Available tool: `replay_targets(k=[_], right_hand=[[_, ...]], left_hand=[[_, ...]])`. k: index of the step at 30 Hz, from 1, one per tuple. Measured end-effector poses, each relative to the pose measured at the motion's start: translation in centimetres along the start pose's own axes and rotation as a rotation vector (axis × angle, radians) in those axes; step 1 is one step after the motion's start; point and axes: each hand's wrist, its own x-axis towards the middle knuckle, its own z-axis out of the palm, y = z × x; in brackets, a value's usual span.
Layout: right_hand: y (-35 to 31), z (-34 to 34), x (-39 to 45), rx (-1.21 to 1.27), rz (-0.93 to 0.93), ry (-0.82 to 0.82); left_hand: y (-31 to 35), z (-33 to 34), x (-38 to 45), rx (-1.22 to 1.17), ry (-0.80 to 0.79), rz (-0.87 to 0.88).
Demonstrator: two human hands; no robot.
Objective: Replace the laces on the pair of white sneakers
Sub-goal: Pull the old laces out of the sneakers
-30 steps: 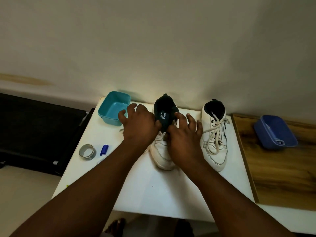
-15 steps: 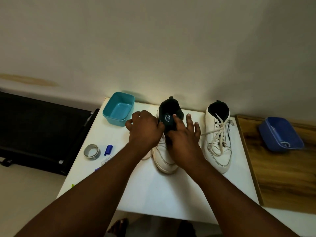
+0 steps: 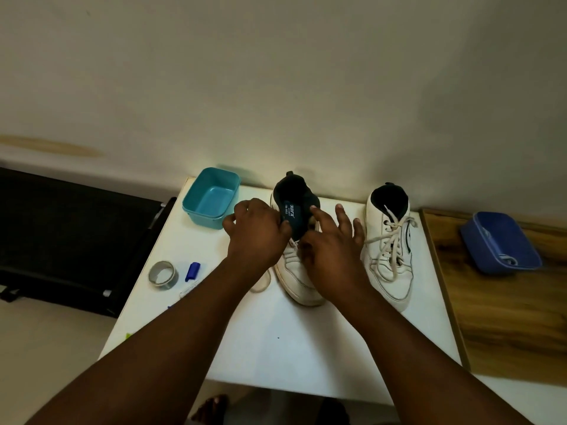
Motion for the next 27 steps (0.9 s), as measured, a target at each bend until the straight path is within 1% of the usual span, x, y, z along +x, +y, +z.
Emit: replay_targets(k=[2, 4, 6, 7, 9, 11, 12, 17, 19, 21, 23, 24, 25, 27], right_hand=[[1.0, -0.8, 0.1, -0.028, 0.053, 0.051], [2.4, -1.6, 0.3, -0.048, 0.126, 0.143], [2.4, -2.0, 0.2, 0.01, 0.114, 0.216], [1.8, -1.8, 0.1, 0.045, 0.074, 0.205], [-0.1, -0.8, -0.1, 0.049, -0.007, 0.077], [-1.3, 0.4, -0.1, 0.014, -0.032, -0.045], [-1.4, 0.6, 0.0, 0.01, -0.021, -0.071], [0.0, -0.6, 0.2, 0.054, 0.025, -0.026], [0.9, -1.4, 0.0, 0.042, 0.062, 0.063], [1.6, -2.0, -0.3, 0.026, 0.162, 0.165], [1.4, -2.3, -0.8, -0.003, 0.257, 0.213], [1.0, -2.2, -0.9, -0.036, 0.256, 0.205], [0.6, -2.0, -1.0, -0.064, 0.218, 0.175], [-0.1, -1.1, -0.7, -0.082, 0.08, 0.094]], left_hand=[[-0.3, -0.1, 0.1, 0.048, 0.017, 0.031], [-0.5, -0.2, 0.3, 0.082, 0.028, 0.039], [-0.6, -0.3, 0.4, 0.062, 0.019, 0.018], [-0.6, -0.3, 0.5, 0.043, 0.012, 0.006], [-0.5, -0.2, 0.4, 0.016, 0.012, -0.011], [-0.5, -0.2, 0.3, -0.003, 0.013, -0.012], [-0.6, -0.3, 0.3, -0.011, 0.01, -0.01], [-0.7, -0.5, 0.3, 0.076, 0.009, 0.091], [-0.4, -0.5, 0.3, 0.088, 0.011, 0.113], [-0.3, -0.5, 0.4, 0.083, 0.012, 0.104], [-0.3, -0.4, 0.4, 0.066, -0.001, 0.094], [-0.3, -0.3, 0.2, 0.053, -0.009, 0.097], [-0.2, -0.3, 0.1, 0.039, -0.016, 0.103], [-0.1, -0.2, -0.2, 0.014, -0.024, 0.114]])
